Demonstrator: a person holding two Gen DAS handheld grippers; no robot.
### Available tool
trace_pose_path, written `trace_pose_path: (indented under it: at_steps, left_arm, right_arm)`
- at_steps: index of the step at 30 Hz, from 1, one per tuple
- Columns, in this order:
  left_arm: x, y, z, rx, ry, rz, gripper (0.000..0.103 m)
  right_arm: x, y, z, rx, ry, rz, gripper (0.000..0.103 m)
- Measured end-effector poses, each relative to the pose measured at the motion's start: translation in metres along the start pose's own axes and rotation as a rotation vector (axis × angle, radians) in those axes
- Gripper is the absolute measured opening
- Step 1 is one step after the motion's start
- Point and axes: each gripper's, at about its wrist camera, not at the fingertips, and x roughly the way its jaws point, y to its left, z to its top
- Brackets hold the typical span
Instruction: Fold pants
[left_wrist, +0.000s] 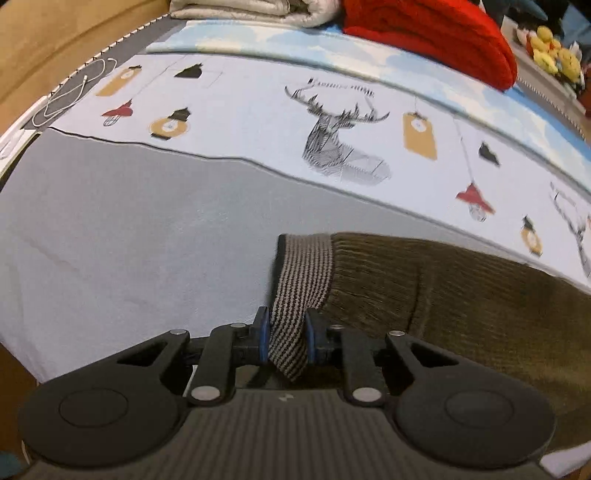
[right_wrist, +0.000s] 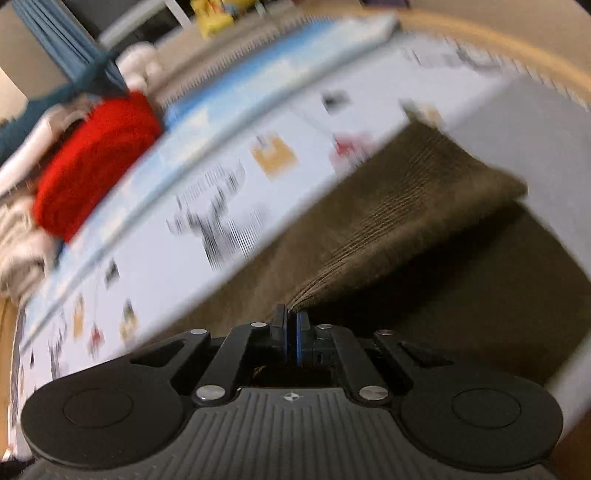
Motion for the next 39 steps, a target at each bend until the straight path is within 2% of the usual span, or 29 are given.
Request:
trace_pose_path:
  at_steps: [3, 5, 6, 8, 9, 12, 14, 16, 21, 22, 25, 26, 27, 29, 32, 36, 38, 39]
  left_arm:
    - [0.013, 0.001, -0.001, 0.045, 0.05, 0.021, 0.022]
    - [0.016, 0.001, 0.0, 0.043, 0.06, 0.046, 0.03]
    - [0.016, 0.001, 0.001, 0.028, 0.063, 0.052, 0.032]
    - [0.014, 0.005, 0.004, -0.03, 0.073, 0.051, 0.046]
    - [0.012, 0.008, 0.005, -0.065, 0.075, 0.041, 0.049]
    - [0.008, 0.019, 0.004, -0.187, 0.102, -0.031, 0.058]
    - [0.01, 0.027, 0.0, -0.261, 0.14, -0.09, 0.06]
    - [0.018, 0.031, -0.005, -0.298, 0.19, -0.122, 0.06]
    - [0.034, 0.032, -0.007, -0.337, 0.238, -0.181, 0.061]
    - [0.036, 0.031, -0.005, -0.328, 0.238, -0.173, 0.062]
    - [0.041, 0.027, -0.002, -0.307, 0.228, -0.143, 0.061]
    - [0.043, 0.026, -0.002, -0.309, 0.227, -0.135, 0.06]
    - [0.045, 0.025, -0.001, -0.307, 0.225, -0.12, 0.058]
    - [0.046, 0.023, 0.0, -0.289, 0.216, -0.091, 0.04]
    - [0.039, 0.024, 0.002, -0.267, 0.181, -0.088, 0.028]
    - [0.01, 0.018, 0.005, -0.217, 0.073, -0.12, 0.024]
    - [-0.007, 0.017, 0.005, -0.186, 0.007, -0.139, 0.023]
    - [-0.012, 0.018, 0.003, -0.169, -0.009, -0.136, 0.023]
  right_arm:
    - [0.01, -0.03, -0.034, 0.043, 0.181, -0.075, 0.011]
    - [0.016, -0.052, -0.041, 0.075, 0.228, -0.126, 0.011]
    - [0.013, -0.065, -0.038, 0.108, 0.207, -0.138, 0.011]
    - [0.002, -0.09, -0.023, 0.193, 0.117, -0.157, 0.014]
    - [-0.005, -0.102, -0.016, 0.241, 0.069, -0.164, 0.023]
    - [-0.018, -0.138, 0.003, 0.379, -0.042, -0.173, 0.039]
    - [-0.016, -0.156, 0.011, 0.439, -0.065, -0.174, 0.04]
    - [-0.006, -0.169, 0.016, 0.468, -0.049, -0.148, 0.041]
    - [0.019, -0.188, 0.031, 0.477, -0.045, -0.143, 0.042]
    - [0.023, -0.189, 0.034, 0.476, -0.053, -0.136, 0.042]
    - [0.028, -0.187, 0.044, 0.47, -0.092, -0.126, 0.041]
    - [0.029, -0.188, 0.045, 0.464, -0.098, -0.134, 0.03]
    - [0.029, -0.189, 0.046, 0.458, -0.103, -0.147, 0.013]
    - [0.026, -0.187, 0.048, 0.458, -0.127, -0.145, 0.004]
    - [0.008, -0.174, 0.057, 0.405, -0.217, -0.128, 0.003]
    - [-0.044, -0.156, 0.054, 0.355, -0.381, -0.077, 0.003]
    - [-0.07, -0.15, 0.048, 0.322, -0.446, -0.089, 0.003]
    - [-0.08, -0.153, 0.043, 0.325, -0.452, -0.107, 0.003]
